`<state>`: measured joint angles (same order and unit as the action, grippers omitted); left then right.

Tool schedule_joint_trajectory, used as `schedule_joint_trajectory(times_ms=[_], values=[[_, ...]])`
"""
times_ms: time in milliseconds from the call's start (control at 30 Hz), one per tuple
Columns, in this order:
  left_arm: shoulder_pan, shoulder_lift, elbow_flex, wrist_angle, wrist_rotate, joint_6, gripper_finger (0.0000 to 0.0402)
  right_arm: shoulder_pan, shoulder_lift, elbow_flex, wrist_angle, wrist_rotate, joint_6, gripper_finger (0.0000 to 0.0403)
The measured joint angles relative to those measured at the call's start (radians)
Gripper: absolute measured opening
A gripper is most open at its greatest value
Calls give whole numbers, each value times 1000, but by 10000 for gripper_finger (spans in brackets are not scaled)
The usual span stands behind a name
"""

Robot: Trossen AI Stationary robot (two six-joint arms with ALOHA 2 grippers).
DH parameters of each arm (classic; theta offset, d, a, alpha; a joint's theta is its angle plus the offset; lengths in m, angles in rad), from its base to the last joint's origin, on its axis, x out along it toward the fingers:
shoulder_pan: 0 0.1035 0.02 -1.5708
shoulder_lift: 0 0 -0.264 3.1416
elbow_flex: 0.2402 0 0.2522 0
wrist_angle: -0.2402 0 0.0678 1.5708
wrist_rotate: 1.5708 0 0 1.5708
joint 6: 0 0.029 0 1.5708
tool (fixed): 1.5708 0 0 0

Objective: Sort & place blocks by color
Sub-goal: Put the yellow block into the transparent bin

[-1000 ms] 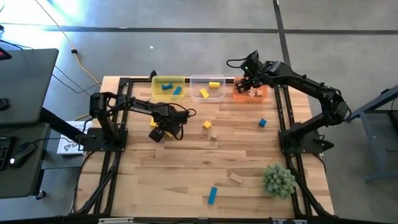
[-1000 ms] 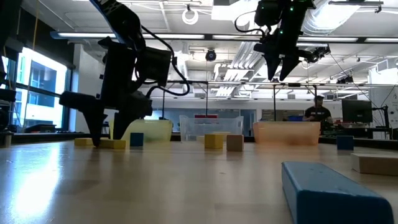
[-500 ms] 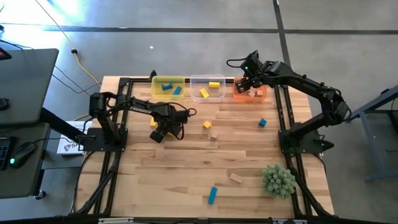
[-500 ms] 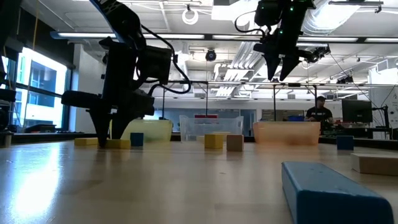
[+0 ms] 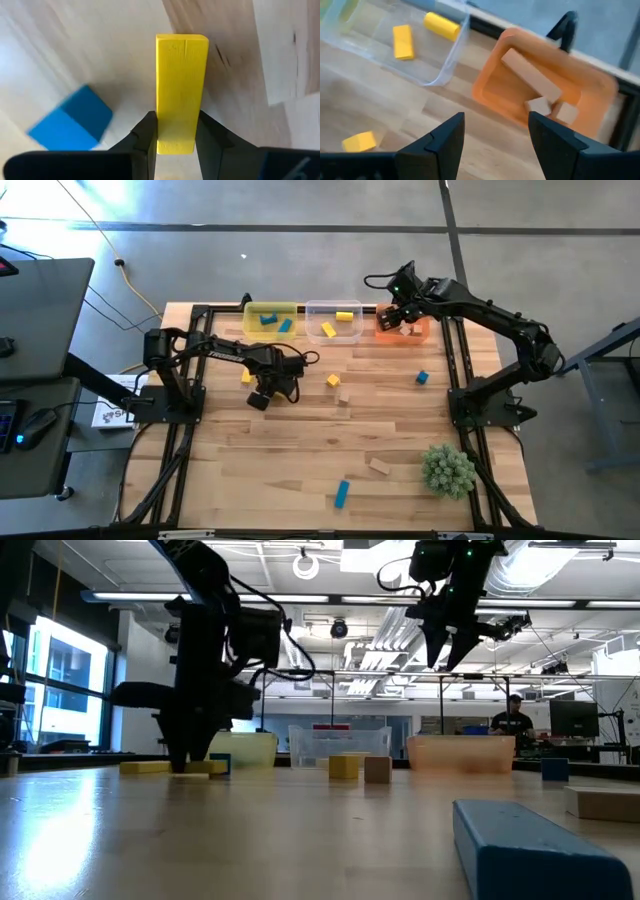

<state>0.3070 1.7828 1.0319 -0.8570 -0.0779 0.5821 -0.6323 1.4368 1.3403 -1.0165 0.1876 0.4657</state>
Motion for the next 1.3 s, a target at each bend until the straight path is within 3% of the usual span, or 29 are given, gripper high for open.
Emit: schedule_joint_trajectory(times_ms=[400, 733, 1067, 1300], values=[[0, 0, 128, 15, -8, -7, 74, 0, 0, 0, 22, -171, -29, 209], [39, 0, 257, 75, -10, -31, 74, 30, 0, 0, 114, -190, -104, 209], [114, 0, 389, 174, -12, -145, 74, 54, 0, 0, 248, -376, 24, 209], [126, 0, 454, 267, -30, -179, 74, 97, 1, 0, 316, -384, 146, 209]])
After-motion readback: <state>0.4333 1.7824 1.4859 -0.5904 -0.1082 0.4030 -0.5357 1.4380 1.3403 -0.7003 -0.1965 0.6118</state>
